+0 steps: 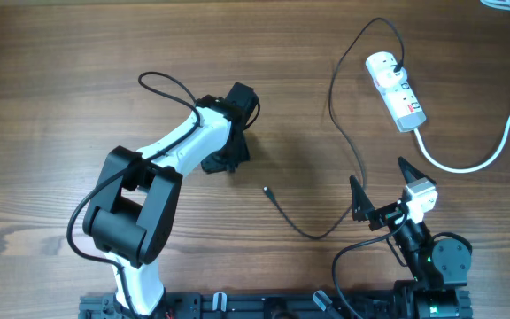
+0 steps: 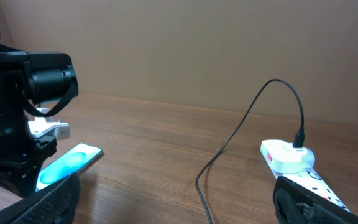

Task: Plug charger to phone and switch on socket
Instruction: 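Move the left gripper over the phone and grasp its top edge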

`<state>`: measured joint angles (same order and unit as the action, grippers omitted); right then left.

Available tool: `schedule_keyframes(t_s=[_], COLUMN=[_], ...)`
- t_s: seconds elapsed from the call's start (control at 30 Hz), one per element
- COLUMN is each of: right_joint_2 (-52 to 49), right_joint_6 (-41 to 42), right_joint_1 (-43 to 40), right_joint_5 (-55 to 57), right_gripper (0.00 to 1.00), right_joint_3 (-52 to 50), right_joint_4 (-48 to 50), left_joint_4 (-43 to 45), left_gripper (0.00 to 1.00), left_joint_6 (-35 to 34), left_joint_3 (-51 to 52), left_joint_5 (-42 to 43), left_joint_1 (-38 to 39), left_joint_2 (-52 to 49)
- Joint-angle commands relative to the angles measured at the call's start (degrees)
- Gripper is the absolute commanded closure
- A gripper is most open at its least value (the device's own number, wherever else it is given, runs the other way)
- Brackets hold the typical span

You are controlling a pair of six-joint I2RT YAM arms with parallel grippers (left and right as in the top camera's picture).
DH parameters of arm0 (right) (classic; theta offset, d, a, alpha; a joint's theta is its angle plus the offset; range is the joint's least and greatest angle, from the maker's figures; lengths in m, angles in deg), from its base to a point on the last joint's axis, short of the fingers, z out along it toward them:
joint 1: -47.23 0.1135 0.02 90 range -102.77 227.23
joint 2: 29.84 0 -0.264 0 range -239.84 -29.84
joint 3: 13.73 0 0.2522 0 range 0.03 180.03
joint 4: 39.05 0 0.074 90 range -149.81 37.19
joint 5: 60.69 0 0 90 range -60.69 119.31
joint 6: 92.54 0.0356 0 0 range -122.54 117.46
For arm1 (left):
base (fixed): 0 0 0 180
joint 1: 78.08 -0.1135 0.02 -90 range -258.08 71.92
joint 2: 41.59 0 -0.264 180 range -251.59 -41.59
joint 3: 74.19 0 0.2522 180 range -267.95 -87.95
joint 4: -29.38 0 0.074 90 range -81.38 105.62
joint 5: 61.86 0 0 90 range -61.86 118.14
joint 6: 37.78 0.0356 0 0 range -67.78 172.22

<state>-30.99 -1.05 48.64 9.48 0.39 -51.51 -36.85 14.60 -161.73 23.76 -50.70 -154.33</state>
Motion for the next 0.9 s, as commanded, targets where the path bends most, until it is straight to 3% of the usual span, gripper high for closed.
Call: schedule_keyframes(t_s=[0.0,0.07,0.1,0.13,0.17,0.47,0.57,0.87], right_joint_2=[0.35,0.35,0.35,0.35,0.35,0.35,0.35,0.35], right_joint_6=[0.59,0.57,0.59,0.55,0.57,0.59,0.57,0.57], right_joint_1=[-0.13,-0.13,-0.13,-0.13,-0.13,-0.13,-0.13,-0.13], right_joint_5=[0.17,0.17,0.17,0.17,0.17,0.17,0.17,0.17], right_gripper=[0.00,0.00,0.01,0.00,0.00,0.00,0.00,0.00], right_joint_3=[-0.07,-0.07,-0.07,-0.07,-0.07,-0.07,-0.07,-0.07], right_joint_4=[0.26,0.26,0.26,0.26,0.26,0.26,0.26,0.26], left_joint_4=[-1.03,-1.22,-1.90,-2.36,-2.91,4.46,7.89,11.67], left_gripper=[0.84,0.62,0.25,0.04,0.00,0.00,0.00,0.00], left_joint_6=[-0.09,2.36,3.52,4.46,5.18,6.58,10.27,10.45], left_joint_3=[0.55,-0.39,-1.42,-2.38,-3.72,-5.18,-5.18,-4.92], left_joint_5=[0.70,0.76,0.70,0.70,0.72,-8.98,-9.16,-7.61], left_joint_1=[-0.24,-0.50,-0.55,-0.59,-0.66,-0.66,-0.70,-4.85], left_joint_2=[-1.03,-0.87,-0.83,-0.83,-0.83,-0.85,-0.98,-4.74])
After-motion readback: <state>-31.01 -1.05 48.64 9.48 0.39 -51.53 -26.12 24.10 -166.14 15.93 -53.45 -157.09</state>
